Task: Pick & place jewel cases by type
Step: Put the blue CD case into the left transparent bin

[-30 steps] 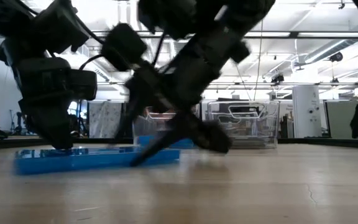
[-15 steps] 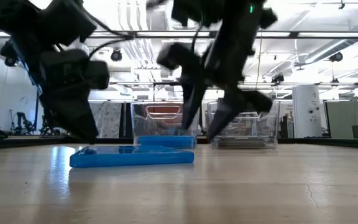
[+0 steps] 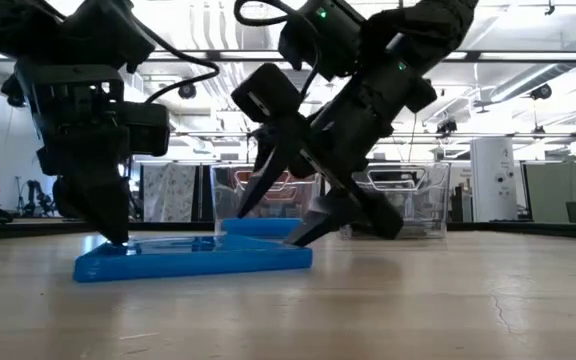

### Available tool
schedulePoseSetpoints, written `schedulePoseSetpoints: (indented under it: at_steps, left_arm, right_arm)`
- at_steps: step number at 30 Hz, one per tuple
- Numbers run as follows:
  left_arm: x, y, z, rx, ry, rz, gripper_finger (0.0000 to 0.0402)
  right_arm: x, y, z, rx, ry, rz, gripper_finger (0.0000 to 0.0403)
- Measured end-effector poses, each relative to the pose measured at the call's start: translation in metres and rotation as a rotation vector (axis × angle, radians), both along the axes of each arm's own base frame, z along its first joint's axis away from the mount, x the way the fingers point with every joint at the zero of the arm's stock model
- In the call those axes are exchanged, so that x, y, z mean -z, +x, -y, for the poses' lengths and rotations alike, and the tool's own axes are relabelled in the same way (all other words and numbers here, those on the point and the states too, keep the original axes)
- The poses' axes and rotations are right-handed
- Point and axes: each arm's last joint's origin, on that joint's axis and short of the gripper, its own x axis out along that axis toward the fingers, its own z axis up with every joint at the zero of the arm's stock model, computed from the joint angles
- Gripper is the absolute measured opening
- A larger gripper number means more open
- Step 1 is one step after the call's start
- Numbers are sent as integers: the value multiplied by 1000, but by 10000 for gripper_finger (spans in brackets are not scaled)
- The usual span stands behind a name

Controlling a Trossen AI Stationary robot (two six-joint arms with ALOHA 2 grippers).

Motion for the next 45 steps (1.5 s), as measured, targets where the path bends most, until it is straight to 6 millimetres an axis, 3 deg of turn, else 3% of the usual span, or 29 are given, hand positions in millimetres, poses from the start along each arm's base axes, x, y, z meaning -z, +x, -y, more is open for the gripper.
schedulePoseSetpoints:
  at_steps: [5, 8, 17, 22, 27, 30, 36, 41, 45]
  left_arm:
    - [-2, 8, 0, -17, -4, 84, 125]
    - [-9, 15, 0, -33, 9, 126, 125]
    - [-45, 35, 0, 29, 174, 132, 126]
    - [-76, 27, -5, 22, 346, 16, 126]
    - [-89, 11, -11, -25, 427, -27, 126]
    - [-84, 1, -15, -93, 423, -92, 126]
    - [-47, -23, -19, -193, 344, -251, 126]
    - [-21, -30, -19, -211, 214, -220, 126]
    - [-17, -28, -18, -219, 184, -174, 126]
  right_arm:
    - [-3, 4, -2, -104, 7, 113, 225]
    - [-15, 9, 0, -120, 6, 155, 225]
    - [-44, 14, 4, -125, -13, 276, 228]
    - [-47, 15, 8, -95, -28, 291, 228]
    - [-42, 11, 7, -66, -30, 224, 228]
    - [-36, 4, 9, -28, -18, 113, 228]
    - [-29, 0, 10, 13, -23, 62, 228]
    - [-14, 8, 13, 50, -30, 75, 229]
    - [3, 16, 15, 90, -2, 46, 228]
